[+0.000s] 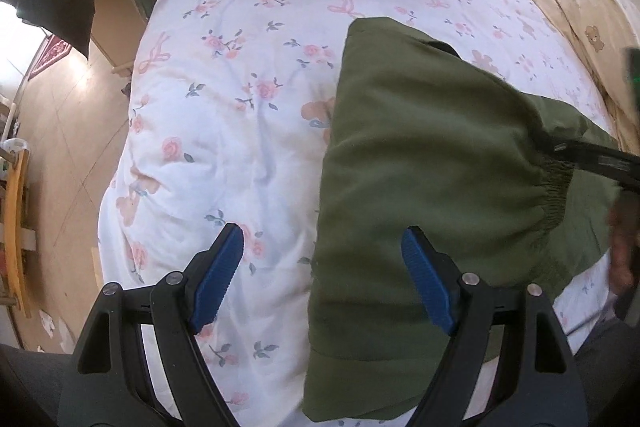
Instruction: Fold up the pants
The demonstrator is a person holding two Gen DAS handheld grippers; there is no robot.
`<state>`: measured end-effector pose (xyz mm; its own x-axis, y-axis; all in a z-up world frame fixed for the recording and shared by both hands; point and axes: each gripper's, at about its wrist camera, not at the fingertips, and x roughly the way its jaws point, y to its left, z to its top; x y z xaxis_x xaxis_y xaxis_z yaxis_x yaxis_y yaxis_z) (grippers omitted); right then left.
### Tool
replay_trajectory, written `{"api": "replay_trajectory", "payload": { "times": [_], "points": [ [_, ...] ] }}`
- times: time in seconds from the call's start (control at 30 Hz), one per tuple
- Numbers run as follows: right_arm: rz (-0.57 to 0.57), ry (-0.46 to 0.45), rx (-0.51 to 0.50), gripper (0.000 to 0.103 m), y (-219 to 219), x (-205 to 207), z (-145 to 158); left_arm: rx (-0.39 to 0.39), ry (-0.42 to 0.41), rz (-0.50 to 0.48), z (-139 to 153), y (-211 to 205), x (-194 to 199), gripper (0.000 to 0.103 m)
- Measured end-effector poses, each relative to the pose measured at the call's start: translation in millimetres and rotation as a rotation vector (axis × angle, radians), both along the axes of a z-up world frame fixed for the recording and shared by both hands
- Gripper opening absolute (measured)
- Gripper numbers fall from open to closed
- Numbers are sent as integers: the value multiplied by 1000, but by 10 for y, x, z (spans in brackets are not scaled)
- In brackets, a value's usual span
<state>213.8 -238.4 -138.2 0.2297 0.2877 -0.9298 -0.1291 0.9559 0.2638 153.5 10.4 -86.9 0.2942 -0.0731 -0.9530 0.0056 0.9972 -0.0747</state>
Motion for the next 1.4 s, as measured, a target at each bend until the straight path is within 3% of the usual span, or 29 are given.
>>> {"api": "replay_trajectory", "payload": {
  "times": [0.03, 0.07, 0.1, 0.17, 0.23, 0.33, 0.43, 0.5, 0.57, 0.73, 0.8, 0.9, 0.93, 1.03, 1.13, 1.2, 1.23, 1.27, 1.3, 1.33, 1.4],
  "points": [
    [-31, 81, 87, 64, 19, 75, -186, 7, -1, 8, -10, 22, 6, 79],
    [-59, 140, 171, 33, -20, 80, -289, 9, 1, 16, -18, 40, 11, 79],
    [-82, 149, 227, 24, -82, 79, -327, 4, 8, 29, -34, 69, 17, 79],
    [-67, 90, 194, 20, -101, 39, -235, -4, 19, 42, -62, 104, 35, 79],
    [-35, 42, 191, 20, -126, 12, -97, -1, 22, 52, -76, 110, 66, 79],
    [-97, -5, 172, 20, -339, 19, 15, -10, 18, 59, -63, 81, 113, 79],
    [-95, 39, 86, 21, -421, 146, -200, -19, 13, 51, -49, 14, 159, 79],
    [-116, 39, 111, 29, -468, 177, -274, -25, 12, 41, -30, -42, 203, 79],
    [-141, 34, 96, 44, -504, 178, -263, -35, 12, 25, -1, -93, 320, 79],
    [-106, -42, 36, 45, -406, -7, -12, -60, -3, -12, 23, -212, 967, 78],
    [-89, -106, -2, 46, -275, -37, 144, -29, -43, -22, -13, -258, 1208, 78],
    [-111, -178, -43, 54, -240, -162, 327, -38, -36, -21, -156, -312, 1449, 78],
    [-132, -195, -41, 56, -244, -196, 346, -6, -27, -38, -229, -366, 1517, 79],
    [-178, -218, -37, 57, -280, -232, 384, 92, -20, -46, -403, -408, 1626, 80],
    [-194, -187, -25, 60, -314, -158, 354, 62, 27, -13, -546, -338, 1659, 80],
    [-219, -195, -3, 60, -369, -158, 349, 93, 19, -24, -549, -361, 1687, 80],
    [-209, -196, 16, 50, -362, -156, 352, 104, 15, -14, -552, -355, 1688, 82],
    [-164, -189, 60, 30, -314, -127, 335, 116, 14, -4, -565, -345, 1684, 82],
    [-130, -176, 78, 23, -256, -95, 309, 148, 10, 2, -599, -332, 1682, 84],
    [-108, -169, 78, 18, -201, -68, 274, 179, -2, -1, -619, -321, 1681, 88],
    [-70, -153, 69, 17, -97, -1, 156, 198, -23, 4, -641, -308, 1671, 92]
  ]
}}
